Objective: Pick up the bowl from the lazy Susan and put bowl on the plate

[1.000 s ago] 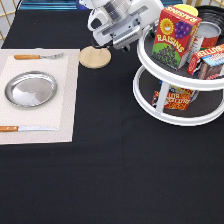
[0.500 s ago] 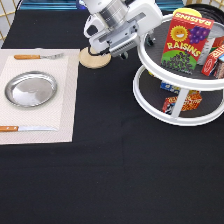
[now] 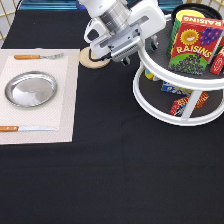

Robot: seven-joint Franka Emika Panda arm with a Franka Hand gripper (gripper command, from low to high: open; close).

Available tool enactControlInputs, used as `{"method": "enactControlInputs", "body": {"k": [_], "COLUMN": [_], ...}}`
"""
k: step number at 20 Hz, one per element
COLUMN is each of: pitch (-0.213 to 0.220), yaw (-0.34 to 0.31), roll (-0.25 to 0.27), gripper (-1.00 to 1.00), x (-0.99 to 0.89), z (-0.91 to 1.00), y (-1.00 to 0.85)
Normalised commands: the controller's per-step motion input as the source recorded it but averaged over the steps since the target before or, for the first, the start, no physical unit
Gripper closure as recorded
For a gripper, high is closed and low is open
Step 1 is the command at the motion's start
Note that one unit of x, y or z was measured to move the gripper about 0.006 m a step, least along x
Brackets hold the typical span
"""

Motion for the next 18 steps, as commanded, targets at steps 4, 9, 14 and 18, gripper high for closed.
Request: {"method": "enactControlInputs", "body": {"k": [4,9,14,18], "pitch": [-0.066,-0.036,-0.019,-0.024], "yaw": [-0.002,0.000,-0.010,-0.025], "roll": [-0.115,-0.099,-0.108,-0.108], "gripper": [-1.00,-1.00,-1.00,-1.00], "x": [-0.94,-0.96,-0.77,-0.53], "z": [0.78,0.25,-0.08,-0.39], "y": [0.30,0.49,0.63,0.47]}}
